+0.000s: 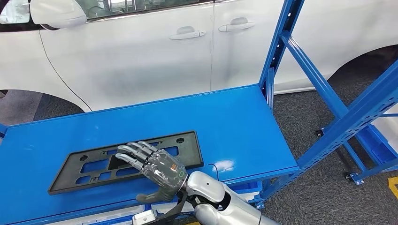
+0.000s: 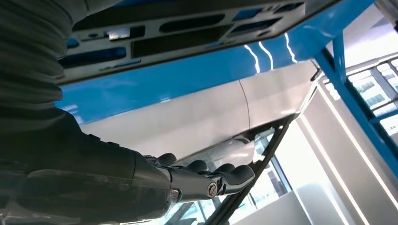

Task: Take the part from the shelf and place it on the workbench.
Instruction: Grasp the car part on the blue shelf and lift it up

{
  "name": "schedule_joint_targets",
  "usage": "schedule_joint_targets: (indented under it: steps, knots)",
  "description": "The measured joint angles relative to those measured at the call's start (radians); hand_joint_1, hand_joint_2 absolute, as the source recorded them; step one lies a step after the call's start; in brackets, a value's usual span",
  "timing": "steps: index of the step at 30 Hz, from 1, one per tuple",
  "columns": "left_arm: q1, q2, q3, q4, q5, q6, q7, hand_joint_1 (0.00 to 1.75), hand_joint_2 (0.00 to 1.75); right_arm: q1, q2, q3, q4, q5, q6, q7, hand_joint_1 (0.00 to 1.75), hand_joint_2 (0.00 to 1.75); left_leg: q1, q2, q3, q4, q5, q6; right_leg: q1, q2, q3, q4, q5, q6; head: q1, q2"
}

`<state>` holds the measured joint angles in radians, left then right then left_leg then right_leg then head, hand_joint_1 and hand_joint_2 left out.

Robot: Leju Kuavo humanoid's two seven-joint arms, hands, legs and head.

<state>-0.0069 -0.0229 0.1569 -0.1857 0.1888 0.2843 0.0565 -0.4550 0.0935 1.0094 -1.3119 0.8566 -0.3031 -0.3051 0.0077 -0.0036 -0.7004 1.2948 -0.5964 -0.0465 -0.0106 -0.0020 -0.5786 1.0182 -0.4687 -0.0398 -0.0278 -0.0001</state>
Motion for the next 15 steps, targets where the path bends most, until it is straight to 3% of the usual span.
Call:
schedule_joint_targets:
  steps: [1, 2, 4, 5, 6, 10, 12, 14, 15]
  knots:
    - [0.001, 0.0, 0.0, 0.0, 0.0, -0.001, 0.0, 0.0, 0.0, 0.0, 0.005, 0.009, 0.008, 0.002, -0.001, 0.001, 0.0, 1.75, 0.001, 0.0, -0.003, 0.002, 0.012, 0.0, 0.0, 0.0, 0.001, 0.0, -0.001, 0.0, 0.0, 0.0]
    - [0.002, 0.0, 0.0, 0.0, 0.0, -0.002, 0.0, 0.0, 0.0, -0.001, 0.011, 0.016, 0.015, 0.002, -0.002, 0.002, 0.0, 1.75, 0.002, 0.0, 0.015, -0.039, 0.043, 0.001, 0.0, 0.001, 0.003, 0.0, -0.002, 0.0, 0.0, 0.0]
    - [0.002, 0.001, 0.001, 0.0, 0.0, -0.002, -0.001, 0.0, 0.0, -0.006, 0.021, 0.026, 0.024, 0.004, -0.004, 0.002, 0.0, 1.75, 0.002, 0.0, 0.087, -0.19, 0.116, 0.008, 0.001, 0.004, 0.008, 0.0, -0.005, 0.004, 0.0, 0.0]
    - [0.001, 0.001, 0.001, 0.0, 0.0, -0.002, -0.004, 0.0, 0.0, -0.01, 0.025, 0.031, 0.028, 0.008, -0.006, 0.002, 0.0, 1.75, 0.0, -0.001, 0.115, -0.249, 0.136, 0.014, 0.003, 0.004, 0.009, 0.0, -0.005, 0.007, 0.0, 0.0]
    - [0.0, 0.002, 0.001, 0.0, -0.001, -0.003, -0.007, 0.0, 0.0, -0.013, 0.029, 0.037, 0.032, 0.016, -0.011, 0.002, 0.0, 1.75, -0.002, -0.001, 0.13, -0.283, 0.143, 0.018, 0.004, 0.004, 0.008, 0.0, -0.006, 0.012, 0.001, 0.0]
    - [-0.001, 0.003, 0.004, 0.0, -0.011, -0.009, -0.022, 0.0, 0.0, -0.027, 0.055, 0.077, 0.062, 0.049, -0.034, -0.002, 0.0, 1.75, 0.0, 0.0, 0.137, -0.304, 0.148, 0.04, 0.006, 0.004, 0.004, 0.009, -0.015, 0.032, 0.002, 0.0]
    - [-0.001, 0.003, 0.006, 0.0, -0.017, -0.015, -0.03, 0.0, 0.0, -0.037, 0.074, 0.104, 0.085, 0.057, -0.05, -0.002, 0.0, 1.75, 0.004, 0.003, 0.14, -0.313, 0.153, 0.051, 0.006, 0.004, -0.032, 0.09, -0.064, 0.038, 0.003, 0.0]
    - [-0.002, 0.004, 0.007, 0.0, -0.024, -0.023, -0.039, 0.0, 0.0, -0.045, 0.09, 0.131, 0.115, 0.059, -0.065, 0.001, 0.0, 1.75, 0.003, 0.003, 0.139, -0.313, 0.154, 0.055, 0.005, 0.004, -0.099, 0.23, -0.126, 0.041, 0.004, 0.0]
    - [-0.002, 0.005, 0.008, 0.0, -0.028, -0.027, -0.043, 0.0, 0.0, -0.048, 0.097, 0.144, 0.133, 0.059, -0.073, 0.002, 0.0, 1.75, 0.002, 0.002, 0.139, -0.311, 0.153, 0.056, 0.005, 0.004, -0.124, 0.279, -0.138, 0.042, 0.004, 0.0]
